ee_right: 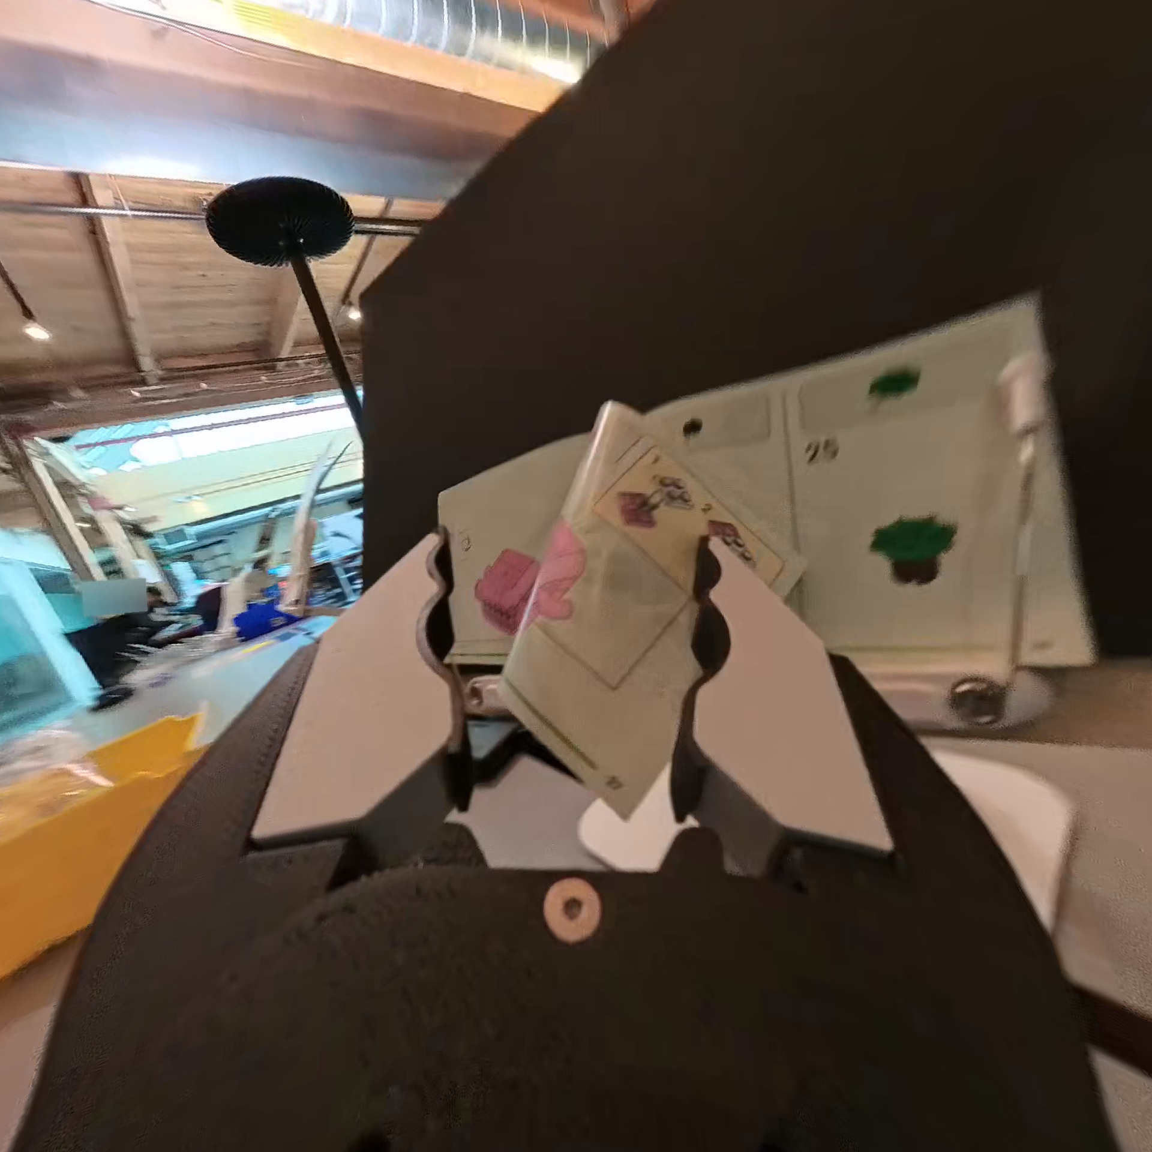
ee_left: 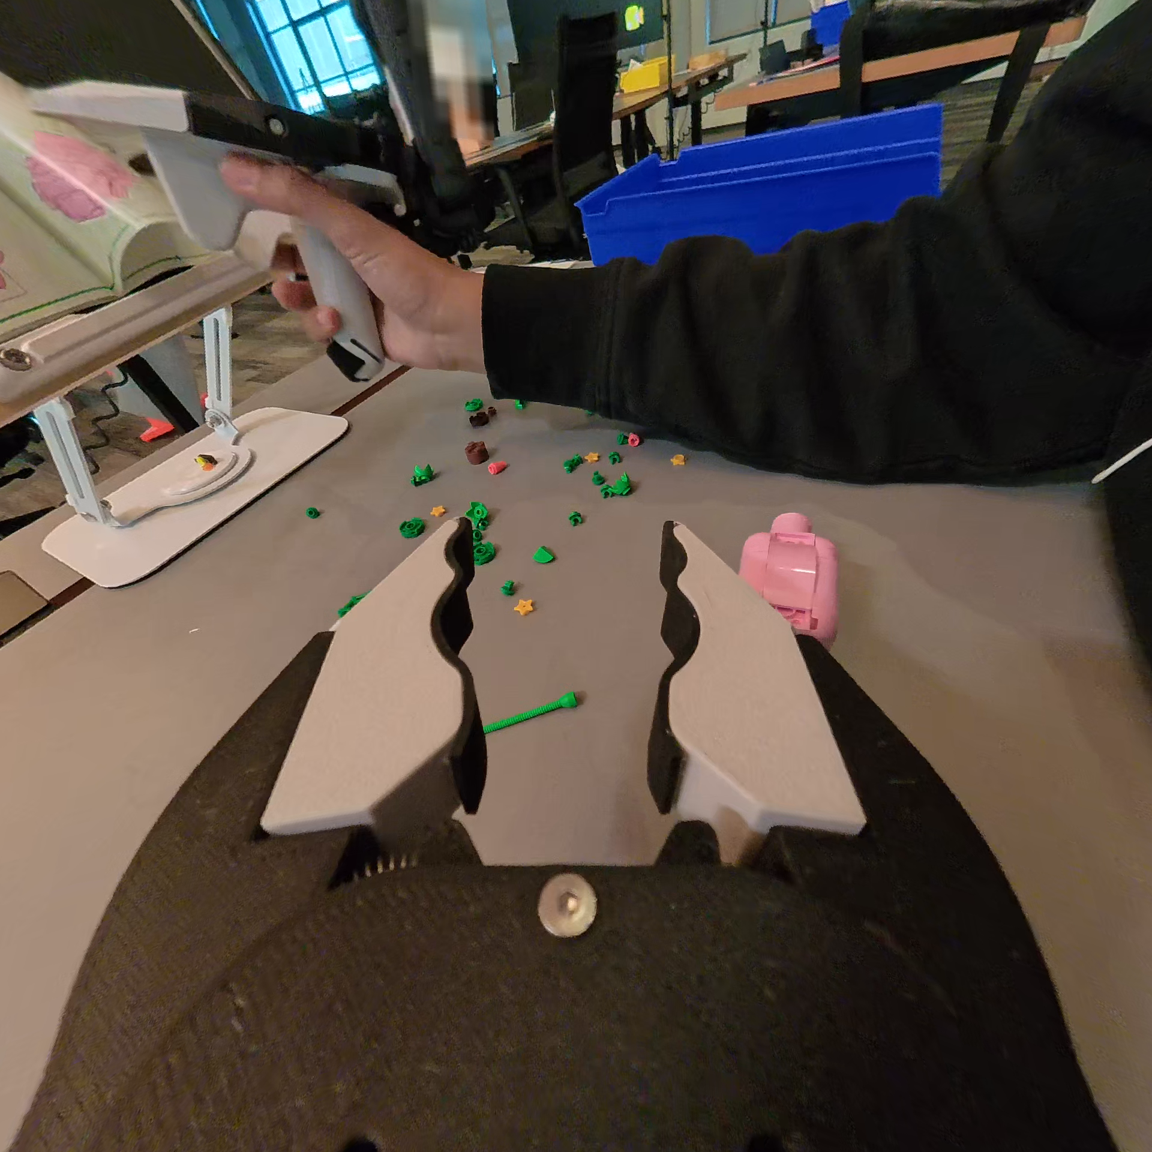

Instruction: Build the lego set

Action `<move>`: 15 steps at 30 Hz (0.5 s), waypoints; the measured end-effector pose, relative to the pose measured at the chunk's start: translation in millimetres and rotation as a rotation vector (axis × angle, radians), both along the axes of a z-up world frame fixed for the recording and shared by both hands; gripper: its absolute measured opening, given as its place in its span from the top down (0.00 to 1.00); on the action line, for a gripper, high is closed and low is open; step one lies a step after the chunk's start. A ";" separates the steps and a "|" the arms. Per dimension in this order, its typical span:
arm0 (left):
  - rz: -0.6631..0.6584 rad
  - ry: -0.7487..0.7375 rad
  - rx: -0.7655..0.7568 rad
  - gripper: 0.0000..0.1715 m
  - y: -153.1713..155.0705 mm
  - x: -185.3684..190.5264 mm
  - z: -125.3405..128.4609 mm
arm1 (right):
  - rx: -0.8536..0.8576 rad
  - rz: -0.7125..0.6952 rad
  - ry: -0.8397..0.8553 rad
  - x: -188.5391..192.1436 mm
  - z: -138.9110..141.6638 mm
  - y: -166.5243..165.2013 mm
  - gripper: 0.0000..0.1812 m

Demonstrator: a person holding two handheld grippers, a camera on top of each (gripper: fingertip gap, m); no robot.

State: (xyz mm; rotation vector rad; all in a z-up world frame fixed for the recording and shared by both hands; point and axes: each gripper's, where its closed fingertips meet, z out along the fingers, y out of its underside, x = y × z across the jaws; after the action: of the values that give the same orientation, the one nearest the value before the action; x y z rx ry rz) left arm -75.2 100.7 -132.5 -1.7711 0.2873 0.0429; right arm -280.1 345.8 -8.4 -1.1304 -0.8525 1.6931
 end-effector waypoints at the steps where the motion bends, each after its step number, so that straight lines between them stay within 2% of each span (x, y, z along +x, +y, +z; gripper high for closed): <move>1: 0.000 0.002 -0.002 0.66 0.1 0.0 -0.5 | -0.027 0.045 -0.020 -4.7 -3.3 -6.5 0.54; 3: 0.002 0.005 -0.004 0.66 0.8 -0.8 -1.0 | 0.030 0.169 -0.028 -9.2 -5.3 -35.9 0.57; 5: 0.007 0.009 -0.004 0.67 0.9 -1.7 -1.1 | 0.192 0.271 -0.036 -6.9 -7.6 -70.7 0.61; 6: 0.009 0.010 -0.005 0.67 0.9 -2.2 -1.3 | 0.268 0.272 -0.024 -3.8 -5.9 -80.6 0.61; 8: 0.011 0.009 -0.007 0.67 1.1 -3.1 -1.6 | 0.329 0.188 0.085 9.7 13.1 -79.9 0.64; 11: 0.014 0.012 -0.007 0.67 0.9 -3.5 -1.7 | 0.208 -0.026 0.290 43.5 47.5 -33.5 0.77; 13: 0.016 0.015 -0.009 0.67 1.1 -3.8 -2.3 | 0.008 -0.164 0.316 58.3 47.1 19.2 0.95; 15: 0.018 0.018 -0.013 0.67 1.5 -4.1 -3.1 | -0.232 -0.176 0.302 62.2 31.5 59.7 0.93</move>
State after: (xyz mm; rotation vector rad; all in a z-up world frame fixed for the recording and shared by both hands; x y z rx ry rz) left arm -79.3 102.3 -135.5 -1.7868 0.2853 0.0706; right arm -217.9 405.5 23.2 -1.0319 -0.3654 1.7868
